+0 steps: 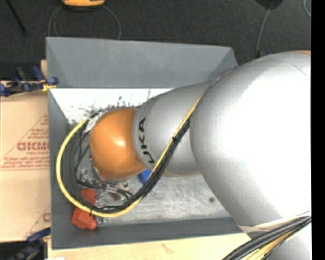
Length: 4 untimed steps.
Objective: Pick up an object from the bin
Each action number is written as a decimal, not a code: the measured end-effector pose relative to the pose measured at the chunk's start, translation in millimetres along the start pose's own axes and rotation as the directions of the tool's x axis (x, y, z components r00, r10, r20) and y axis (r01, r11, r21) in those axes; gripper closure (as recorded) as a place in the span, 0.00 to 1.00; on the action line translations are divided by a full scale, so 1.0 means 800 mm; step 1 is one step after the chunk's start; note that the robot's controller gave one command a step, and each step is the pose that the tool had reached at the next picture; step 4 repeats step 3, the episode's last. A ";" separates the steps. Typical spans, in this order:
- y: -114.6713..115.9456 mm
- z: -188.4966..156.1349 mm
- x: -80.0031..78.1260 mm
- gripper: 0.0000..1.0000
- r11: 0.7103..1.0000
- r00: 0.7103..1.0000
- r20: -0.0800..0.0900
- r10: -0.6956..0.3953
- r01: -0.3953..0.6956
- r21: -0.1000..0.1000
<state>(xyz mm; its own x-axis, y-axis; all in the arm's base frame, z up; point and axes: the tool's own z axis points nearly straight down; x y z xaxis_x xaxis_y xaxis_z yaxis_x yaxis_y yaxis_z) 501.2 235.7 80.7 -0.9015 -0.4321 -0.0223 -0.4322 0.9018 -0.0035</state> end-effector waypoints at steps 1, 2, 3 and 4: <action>-0.004 -0.139 -0.007 1.00 0.999 0.999 -0.011 0.041 -0.041 -0.001; -0.020 -0.336 -0.004 1.00 1.000 1.000 -0.009 -0.005 0.005 -0.002; -0.093 -0.274 0.035 1.00 0.983 0.983 -0.022 -0.184 0.184 -0.006; -0.093 -0.274 0.035 1.00 0.983 0.983 -0.022 -0.184 0.184 -0.006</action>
Offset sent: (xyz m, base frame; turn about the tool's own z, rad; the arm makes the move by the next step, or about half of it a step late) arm 0.0004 -0.0009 0.1061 0.0425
